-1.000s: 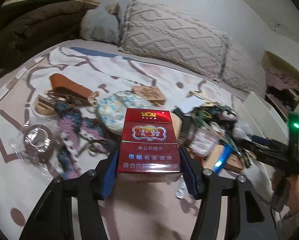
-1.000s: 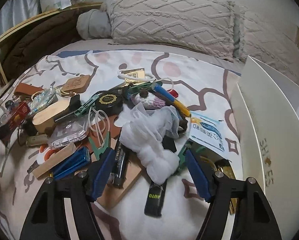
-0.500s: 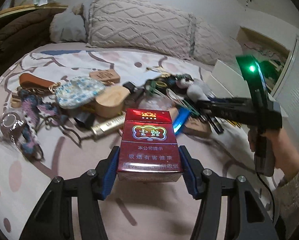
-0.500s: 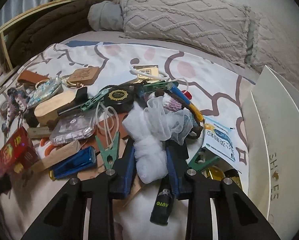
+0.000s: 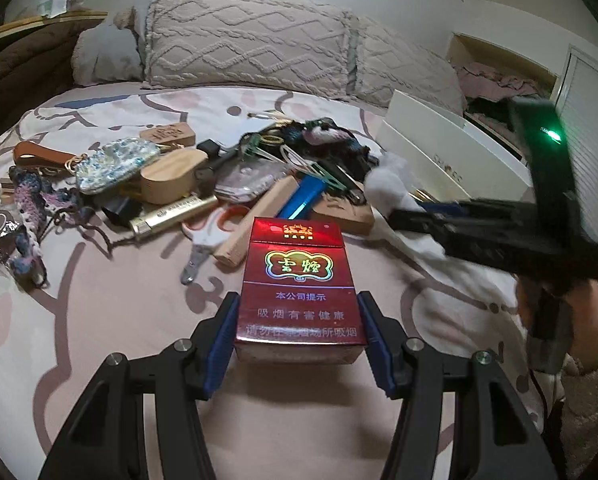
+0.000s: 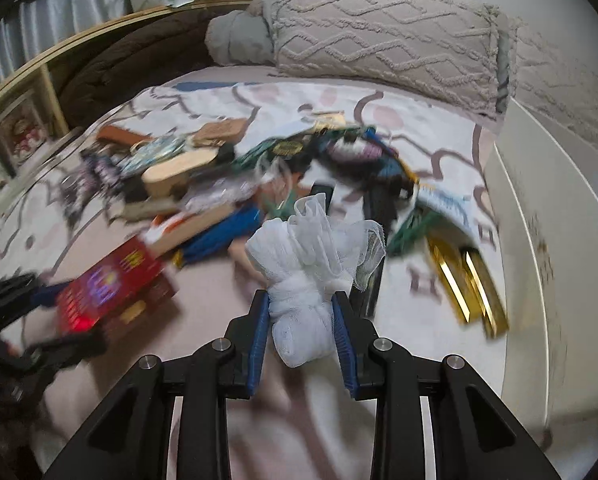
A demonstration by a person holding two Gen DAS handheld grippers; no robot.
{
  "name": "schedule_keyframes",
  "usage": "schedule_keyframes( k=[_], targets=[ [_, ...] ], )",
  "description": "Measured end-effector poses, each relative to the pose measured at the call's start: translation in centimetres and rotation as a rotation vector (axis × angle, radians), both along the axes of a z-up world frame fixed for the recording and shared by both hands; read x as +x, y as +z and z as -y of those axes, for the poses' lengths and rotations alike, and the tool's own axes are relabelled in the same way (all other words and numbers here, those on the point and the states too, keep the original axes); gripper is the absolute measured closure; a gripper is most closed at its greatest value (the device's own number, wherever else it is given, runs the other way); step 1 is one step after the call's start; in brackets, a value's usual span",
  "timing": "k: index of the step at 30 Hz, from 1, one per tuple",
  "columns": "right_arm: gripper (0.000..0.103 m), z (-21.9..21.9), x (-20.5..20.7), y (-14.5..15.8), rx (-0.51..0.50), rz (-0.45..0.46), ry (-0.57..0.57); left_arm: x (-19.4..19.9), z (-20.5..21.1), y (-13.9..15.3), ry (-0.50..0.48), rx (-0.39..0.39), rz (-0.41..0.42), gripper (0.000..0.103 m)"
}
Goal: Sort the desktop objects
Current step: 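Lift the cigarette pack with left tool while right tool lifts the mesh pouf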
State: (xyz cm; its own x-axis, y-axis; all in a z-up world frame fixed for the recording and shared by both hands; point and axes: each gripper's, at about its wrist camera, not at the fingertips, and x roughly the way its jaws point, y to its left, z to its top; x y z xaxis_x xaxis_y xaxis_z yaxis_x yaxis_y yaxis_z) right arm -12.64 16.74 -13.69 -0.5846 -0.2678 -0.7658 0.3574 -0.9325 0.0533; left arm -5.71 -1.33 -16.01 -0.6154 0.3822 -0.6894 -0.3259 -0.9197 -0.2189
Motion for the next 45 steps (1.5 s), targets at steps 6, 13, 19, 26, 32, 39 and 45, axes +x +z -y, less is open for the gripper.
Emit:
schedule_keyframes(
  k=[6,13,19,26,32,39,45],
  targets=[
    [0.071,-0.7,4.8,-0.1,0.033,0.023,0.021,0.3,-0.7,-0.6,-0.015,-0.017,0.018,0.045],
    [0.071,-1.3,7.9,-0.8,0.051,0.063,0.018,0.0,-1.1,-1.5,-0.018,-0.028,0.052,0.045],
    [0.071,-1.1,8.3,-1.8,0.048,0.053,0.001,-0.1,-1.0,-2.1,-0.009,-0.017,0.08,0.045],
    [0.071,-1.7,8.0,-2.9,-0.044,0.066,-0.025,-0.7,-0.2,-2.8,0.001,0.061,0.137,0.041],
    [0.07,-2.0,8.2,-3.0,-0.083,0.05,-0.03,-0.6,-1.1,-2.9,-0.031,0.067,0.146,0.024],
    [0.07,-2.1,8.7,-3.1,-0.102,0.009,-0.029,-0.2,-1.4,-2.9,-0.024,0.045,0.121,0.023],
    [0.07,-2.8,8.6,-3.4,-0.158,0.01,-0.033,-0.3,-0.5,-2.9,0.005,0.12,0.13,0.023]
  ],
)
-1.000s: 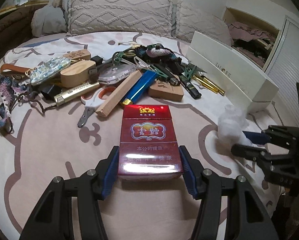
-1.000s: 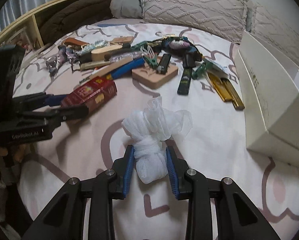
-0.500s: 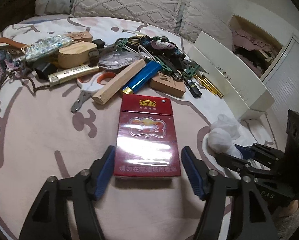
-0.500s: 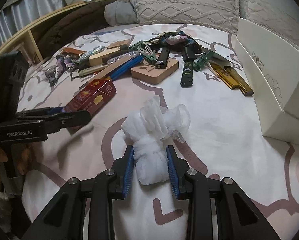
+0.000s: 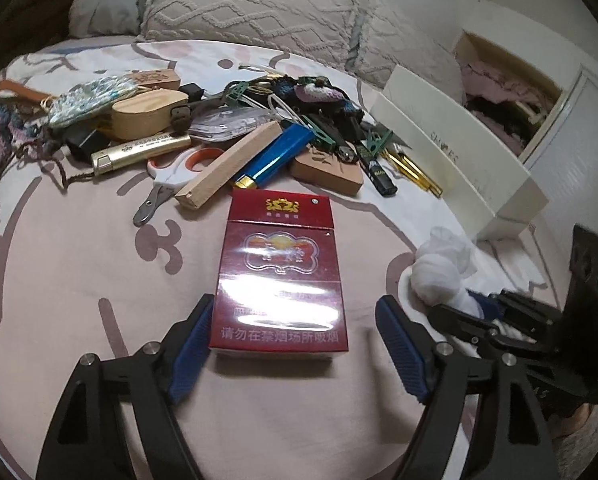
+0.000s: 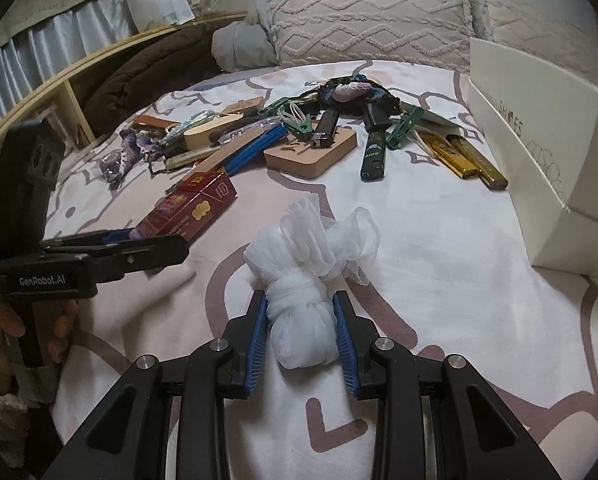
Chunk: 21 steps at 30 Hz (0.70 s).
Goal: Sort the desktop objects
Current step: 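Lift the cigarette pack with left tool while right tool lifts the mesh pouf, then carry the red pack with left tool while right tool carries the pouf toward the box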
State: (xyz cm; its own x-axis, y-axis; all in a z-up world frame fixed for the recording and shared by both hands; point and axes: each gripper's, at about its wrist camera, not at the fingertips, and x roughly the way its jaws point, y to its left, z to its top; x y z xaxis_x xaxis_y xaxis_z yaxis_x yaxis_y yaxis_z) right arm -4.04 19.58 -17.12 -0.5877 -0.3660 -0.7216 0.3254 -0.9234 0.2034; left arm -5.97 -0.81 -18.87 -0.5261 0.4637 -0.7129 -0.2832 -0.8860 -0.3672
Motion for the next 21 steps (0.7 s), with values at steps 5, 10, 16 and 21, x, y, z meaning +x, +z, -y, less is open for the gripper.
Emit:
schedule_keyframes(
  k=[5,10,16,21],
  targets=[
    [0.07,0.18,0.23,-0.04,0.01,-0.017,-0.003,0.05,-0.27,0.08,0.01,-0.014,-0.01,0.025],
    [0.07,0.36,0.53,0.05,0.029,-0.04,-0.006,0.11,-0.06,0.07,0.045,-0.033,-0.02,0.038],
    [0.07,0.18,0.62,-0.09,0.022,-0.048,-0.009,0.08,0.1,0.02,0.063,-0.04,-0.023,0.045],
    [0.07,-0.02,0.57,-0.32,0.008,-0.047,-0.011,0.14,-0.25,0.06,0.063,-0.075,-0.038,0.045]
  ],
)
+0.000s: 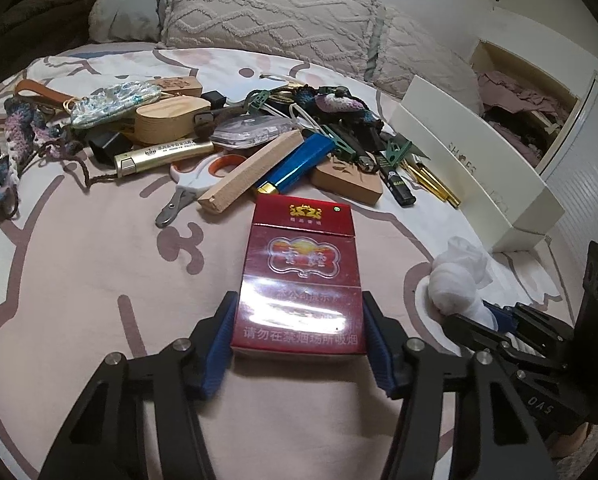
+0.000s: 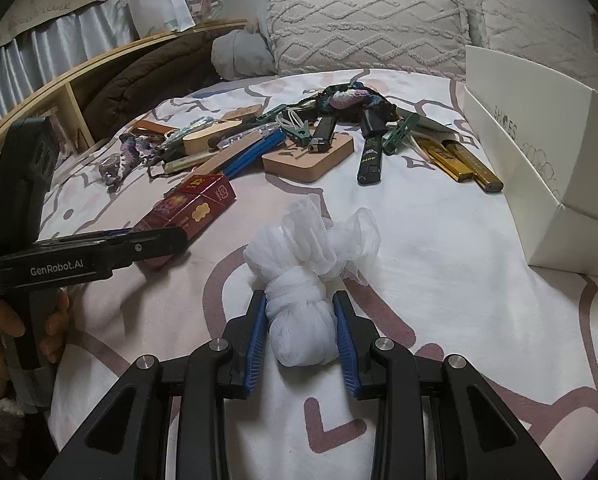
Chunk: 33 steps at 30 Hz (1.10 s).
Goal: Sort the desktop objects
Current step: 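Carry the red pack with left tool while right tool carries the pouf toward the box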
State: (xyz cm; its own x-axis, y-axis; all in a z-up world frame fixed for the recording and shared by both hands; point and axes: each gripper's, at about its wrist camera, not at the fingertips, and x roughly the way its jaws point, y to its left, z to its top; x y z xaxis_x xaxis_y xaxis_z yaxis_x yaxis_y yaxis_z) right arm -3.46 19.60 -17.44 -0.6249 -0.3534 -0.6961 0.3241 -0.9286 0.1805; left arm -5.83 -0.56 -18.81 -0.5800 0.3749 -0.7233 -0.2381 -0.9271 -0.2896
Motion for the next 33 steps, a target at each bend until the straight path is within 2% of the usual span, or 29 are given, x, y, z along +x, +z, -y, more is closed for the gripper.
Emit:
schedule_keyframes(
  k=[4,7,15,28,33],
  targets=[
    [0.07,0.4,0.1,-0.2,0.028,-0.017,-0.008,0.1,-0.6,0.0,0.003,-0.043,-0.01,0.045],
    [0.07,0.1,-0.1,-0.4,0.01,-0.008,-0.018,0.2,-0.9,0.0,0.005,-0.073,-0.018,0.045],
    [0.07,0.4,0.1,-0.4,0.04,-0.025,-0.028,0.4,-1.2,-0.1,0.011,-0.101,-0.04,0.046],
    [0.07,1.0,0.2,0.0,0.088,-0.022,-0.025,0.6,-1.3,0.3,0.022,-0.107,-0.051,0.046],
    [0.07,0.3,0.0,0.8,0.05,0.004,-0.016,0.7,-1.3,1.2,0.04,-0.105,-0.055,0.046]
  ],
)
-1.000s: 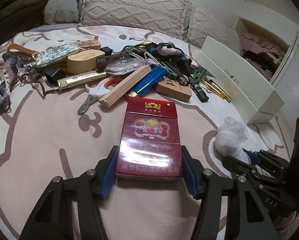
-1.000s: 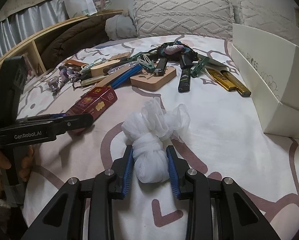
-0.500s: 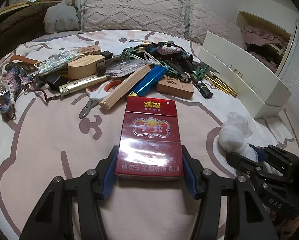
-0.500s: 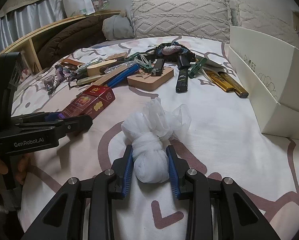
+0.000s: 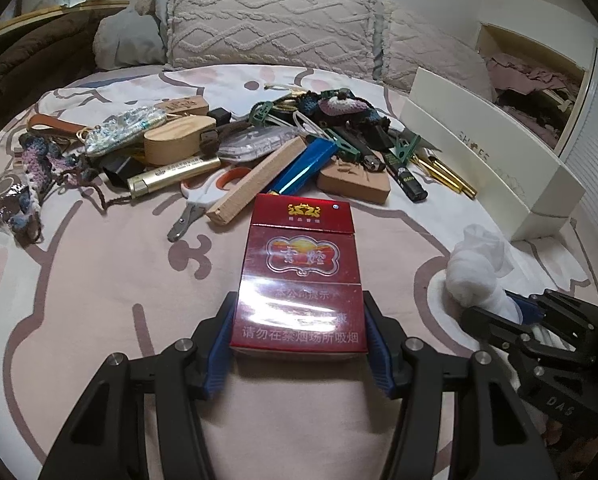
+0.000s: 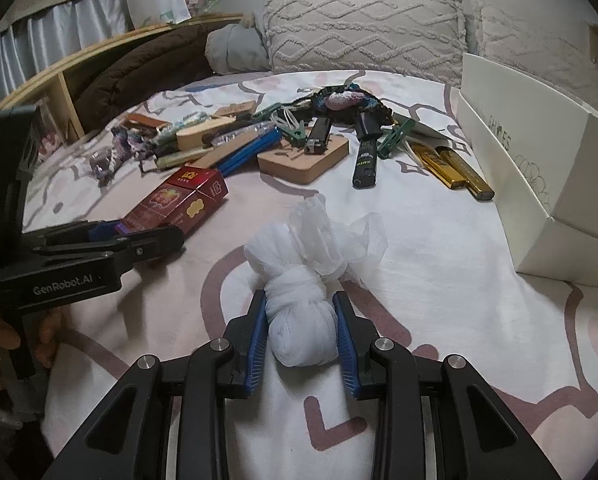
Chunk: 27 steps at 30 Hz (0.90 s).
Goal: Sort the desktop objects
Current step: 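Carry the red pack with left tool while right tool carries the pouf toward the box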
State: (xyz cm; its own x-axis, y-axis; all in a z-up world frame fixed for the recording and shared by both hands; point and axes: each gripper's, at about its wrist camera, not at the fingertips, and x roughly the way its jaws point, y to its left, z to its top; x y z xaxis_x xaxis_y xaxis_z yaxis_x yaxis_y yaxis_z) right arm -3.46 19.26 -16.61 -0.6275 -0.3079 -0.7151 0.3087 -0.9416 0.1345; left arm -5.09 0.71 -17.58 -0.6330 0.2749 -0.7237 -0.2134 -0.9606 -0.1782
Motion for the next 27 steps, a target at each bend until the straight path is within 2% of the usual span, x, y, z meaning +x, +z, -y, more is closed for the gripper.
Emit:
schedule_keyframes(
  k=[3,8,16,22,27],
  targets=[
    [0.07,-0.4,0.1,1.2,-0.009,-0.013,0.005,0.1,0.0,1.5,-0.004,0.032,-0.021,0.046],
    [0.07,-1.2,0.6,4.6,-0.025,-0.066,0.022,0.7,-1.2,5.8,-0.022,0.072,-0.086,0.046],
    [0.07,-3.3,2.5,10.2,-0.03,-0.167,0.023,2.0,-3.8,11.1,-0.027,0.055,-0.183,0.046],
    [0.07,-5.1,3.7,12.6,-0.017,-0.2,0.005,3.3,-6.1,13.8,-0.049,0.03,-0.226,0.046],
    [0.07,-7.2,4.0,14.0,0.02,-0.197,-0.046,3.7,-8.9,15.2,-0.082,0.005,-0.229,0.046]
  ],
)
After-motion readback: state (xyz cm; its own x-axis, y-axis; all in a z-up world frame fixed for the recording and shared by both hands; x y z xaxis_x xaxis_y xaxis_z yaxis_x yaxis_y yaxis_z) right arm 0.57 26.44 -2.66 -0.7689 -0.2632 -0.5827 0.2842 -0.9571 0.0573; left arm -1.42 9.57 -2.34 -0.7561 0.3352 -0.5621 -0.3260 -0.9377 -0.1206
